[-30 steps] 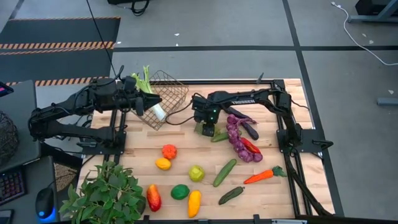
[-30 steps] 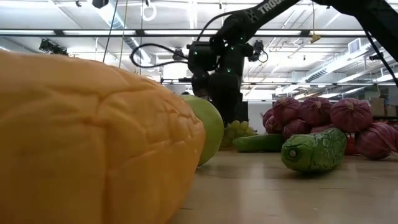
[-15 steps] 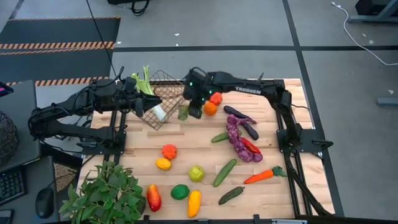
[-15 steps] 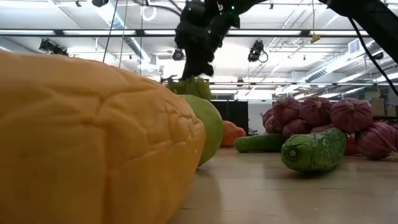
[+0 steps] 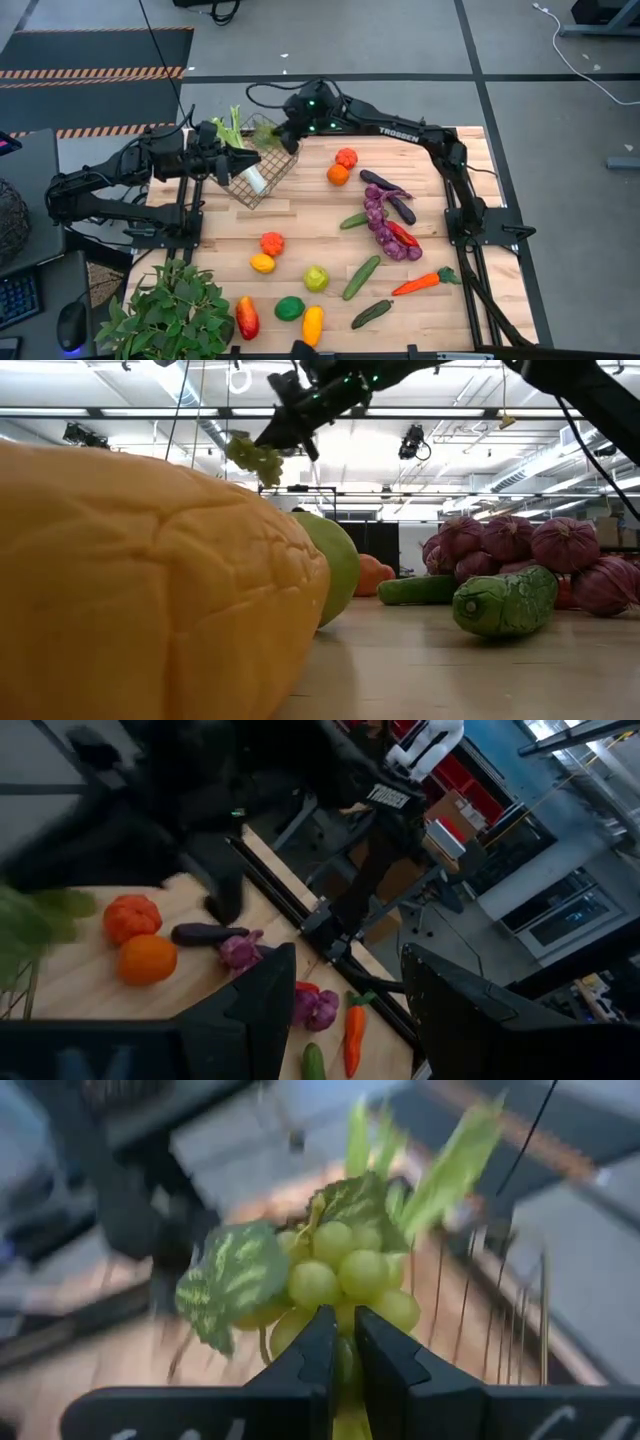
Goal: Build produce basket
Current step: Put the grapes into the wire basket, then put the bottom squash into the wire basket
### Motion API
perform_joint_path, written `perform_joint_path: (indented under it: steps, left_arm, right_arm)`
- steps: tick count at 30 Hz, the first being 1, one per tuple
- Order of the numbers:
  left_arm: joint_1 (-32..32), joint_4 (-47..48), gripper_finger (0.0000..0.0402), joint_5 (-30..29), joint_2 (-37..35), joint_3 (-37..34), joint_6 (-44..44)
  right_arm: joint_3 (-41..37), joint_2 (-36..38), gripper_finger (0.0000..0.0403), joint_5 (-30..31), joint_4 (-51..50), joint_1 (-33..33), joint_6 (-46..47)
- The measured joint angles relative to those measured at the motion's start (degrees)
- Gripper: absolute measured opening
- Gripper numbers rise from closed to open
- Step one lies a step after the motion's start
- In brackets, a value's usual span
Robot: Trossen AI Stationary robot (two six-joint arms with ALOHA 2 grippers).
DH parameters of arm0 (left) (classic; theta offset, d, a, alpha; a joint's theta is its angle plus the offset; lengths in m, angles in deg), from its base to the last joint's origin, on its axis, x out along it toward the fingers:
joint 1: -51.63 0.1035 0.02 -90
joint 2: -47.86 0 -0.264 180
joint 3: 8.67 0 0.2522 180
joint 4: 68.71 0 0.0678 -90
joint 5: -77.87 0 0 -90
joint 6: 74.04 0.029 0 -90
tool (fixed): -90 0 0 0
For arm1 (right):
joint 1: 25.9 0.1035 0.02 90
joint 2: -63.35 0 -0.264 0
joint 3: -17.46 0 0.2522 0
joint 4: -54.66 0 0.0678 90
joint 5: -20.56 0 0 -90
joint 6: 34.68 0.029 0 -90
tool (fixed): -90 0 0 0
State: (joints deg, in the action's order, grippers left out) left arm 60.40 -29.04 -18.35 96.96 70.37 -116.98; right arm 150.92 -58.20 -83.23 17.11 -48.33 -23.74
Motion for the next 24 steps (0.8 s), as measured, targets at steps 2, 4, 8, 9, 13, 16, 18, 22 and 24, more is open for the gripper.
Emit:
perform_joint_path:
  steps: [2, 4, 8, 9, 13, 16, 18, 22, 24]
  left_arm:
    - [0.0, 0.1, 0.019, 0.0, 0.0, 0.0, 0.0]
    - [0.0, 0.3, 0.019, 0.0, 0.0, 0.0, 0.0]
    - [0.0, 1.0, 0.019, 0.0, 0.0, 0.0, 0.1]
    - [0.0, 1.3, 0.019, 0.0, 0.0, 0.0, 0.1]
    - [0.0, 5.4, 0.019, 0.0, 0.0, 0.0, 0.1]
    - [0.0, 9.1, 0.019, 0.0, 0.0, 0.0, 0.1]
    - [0.0, 11.3, 0.0189, 0.0, 0.0, 0.0, 0.1]
    - [0.0, 15.7, 0.0189, 0.0, 0.0, 0.0, 0.5]
    - [0.0, 18.8, 0.0188, 0.0, 0.1, 0.0, 1.6]
  right_arm:
    - [-0.1, -0.9, 0.0052, -1.2, -0.2, -0.2, 0.7]
    - [-0.1, -1.6, 0.0072, -1.8, 0.3, -0.3, 0.9]
    - [-0.1, -3.1, 0.0132, -2.4, -0.3, -0.2, 0.9]
    - [-0.1, -3.2, 0.0149, -2.4, -0.2, -0.1, 0.9]
    - [-0.1, -3.1, 0.0217, 2.6, 0.2, -0.1, 0.9]
    - [-0.1, -2.9, 0.0257, 4.6, 0.1, -1.0, 1.0]
    - [0.4, -2.7, 0.0275, 4.3, -0.9, -2.0, 2.3]
    - [3.4, -2.7, 0.0292, -0.6, -7.3, -4.4, 7.5]
    - [5.6, -2.7, 0.0293, -3.2, -12.2, -5.3, 7.6]
